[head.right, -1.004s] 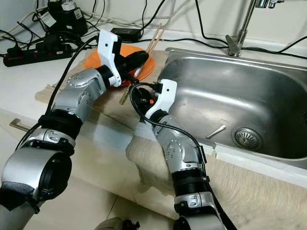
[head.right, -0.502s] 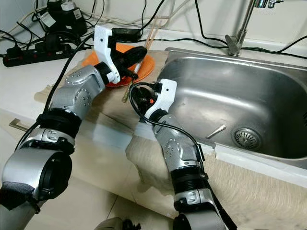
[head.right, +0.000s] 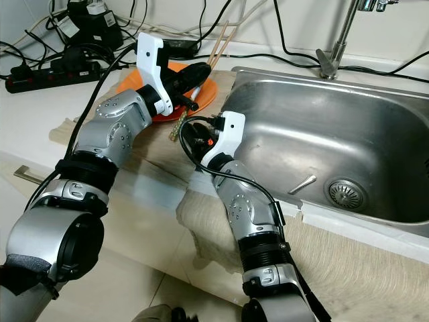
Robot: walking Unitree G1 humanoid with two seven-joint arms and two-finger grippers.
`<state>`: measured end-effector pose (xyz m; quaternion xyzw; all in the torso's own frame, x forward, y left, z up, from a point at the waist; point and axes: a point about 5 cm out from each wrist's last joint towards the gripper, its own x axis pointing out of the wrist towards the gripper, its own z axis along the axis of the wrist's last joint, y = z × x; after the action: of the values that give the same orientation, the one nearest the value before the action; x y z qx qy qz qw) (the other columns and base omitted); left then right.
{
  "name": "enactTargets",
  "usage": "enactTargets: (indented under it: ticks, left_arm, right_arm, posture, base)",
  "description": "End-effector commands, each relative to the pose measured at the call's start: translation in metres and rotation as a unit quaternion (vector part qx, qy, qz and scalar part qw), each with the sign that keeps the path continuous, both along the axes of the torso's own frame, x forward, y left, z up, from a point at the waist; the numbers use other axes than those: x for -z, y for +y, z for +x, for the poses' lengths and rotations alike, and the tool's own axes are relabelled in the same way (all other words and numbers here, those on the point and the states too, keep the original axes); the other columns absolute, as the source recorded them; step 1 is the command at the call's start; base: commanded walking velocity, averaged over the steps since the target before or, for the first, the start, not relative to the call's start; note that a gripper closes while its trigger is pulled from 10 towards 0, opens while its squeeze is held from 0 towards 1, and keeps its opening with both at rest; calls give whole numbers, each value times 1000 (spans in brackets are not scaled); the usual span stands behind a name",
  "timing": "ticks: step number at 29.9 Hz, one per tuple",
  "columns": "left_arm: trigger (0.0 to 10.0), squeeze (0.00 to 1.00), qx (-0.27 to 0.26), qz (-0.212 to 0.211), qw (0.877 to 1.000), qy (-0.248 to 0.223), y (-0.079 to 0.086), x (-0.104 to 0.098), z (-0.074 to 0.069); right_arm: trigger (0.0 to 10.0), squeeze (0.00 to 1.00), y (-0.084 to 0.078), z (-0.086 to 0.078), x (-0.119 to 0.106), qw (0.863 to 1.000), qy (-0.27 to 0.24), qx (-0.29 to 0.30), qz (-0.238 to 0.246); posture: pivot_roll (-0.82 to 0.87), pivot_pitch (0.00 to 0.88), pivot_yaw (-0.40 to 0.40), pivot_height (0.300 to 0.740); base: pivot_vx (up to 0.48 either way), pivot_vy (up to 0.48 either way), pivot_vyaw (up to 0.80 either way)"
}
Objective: Kitchen organization
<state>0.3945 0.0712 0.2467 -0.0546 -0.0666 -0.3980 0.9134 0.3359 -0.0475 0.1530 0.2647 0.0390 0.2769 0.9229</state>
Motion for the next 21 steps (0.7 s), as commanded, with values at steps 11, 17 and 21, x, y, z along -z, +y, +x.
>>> enactTargets:
  ticks: [11, 17, 21]
  left_arm:
    - [0, 0, -19, 32, 999, 5, 3, 17, 1]
    - [0, 0, -26, 38, 999, 4, 5, 21, 2]
    - [0, 0, -38, 48, 998, 5, 11, 24, 4]
  right_arm:
    - [10000, 0, 32, -9, -20, 998, -20, -58, 31]
    - [10000, 0, 32, -9, -21, 998, -18, -59, 32]
    - [10000, 0, 31, -10, -21, 997, -18, -61, 34]
  posture:
    - [63, 17, 94, 740]
    - [62, 23, 93, 740]
    - [64, 27, 93, 740]
  base:
    - [0, 0, 0]
    - [0, 0, 0]
    - [0, 0, 0]
